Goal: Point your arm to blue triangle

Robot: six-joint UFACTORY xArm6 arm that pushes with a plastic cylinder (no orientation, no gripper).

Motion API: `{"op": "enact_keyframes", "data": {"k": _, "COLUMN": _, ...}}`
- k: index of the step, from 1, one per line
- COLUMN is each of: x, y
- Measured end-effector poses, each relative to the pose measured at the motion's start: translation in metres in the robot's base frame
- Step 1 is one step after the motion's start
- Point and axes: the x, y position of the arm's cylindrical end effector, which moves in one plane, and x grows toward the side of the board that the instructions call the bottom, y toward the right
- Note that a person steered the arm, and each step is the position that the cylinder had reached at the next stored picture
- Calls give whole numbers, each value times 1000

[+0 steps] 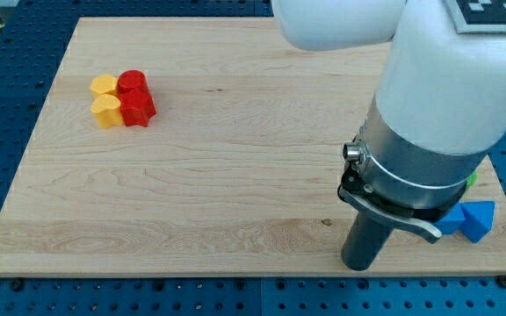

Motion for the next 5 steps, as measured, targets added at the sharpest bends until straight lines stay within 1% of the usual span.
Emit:
{"op": "enact_keyframes", "data": {"k": 3, "x": 0, "y": 0}}
{"op": "enact_keyframes", "data": {"k": 5, "x": -3, "y": 12}}
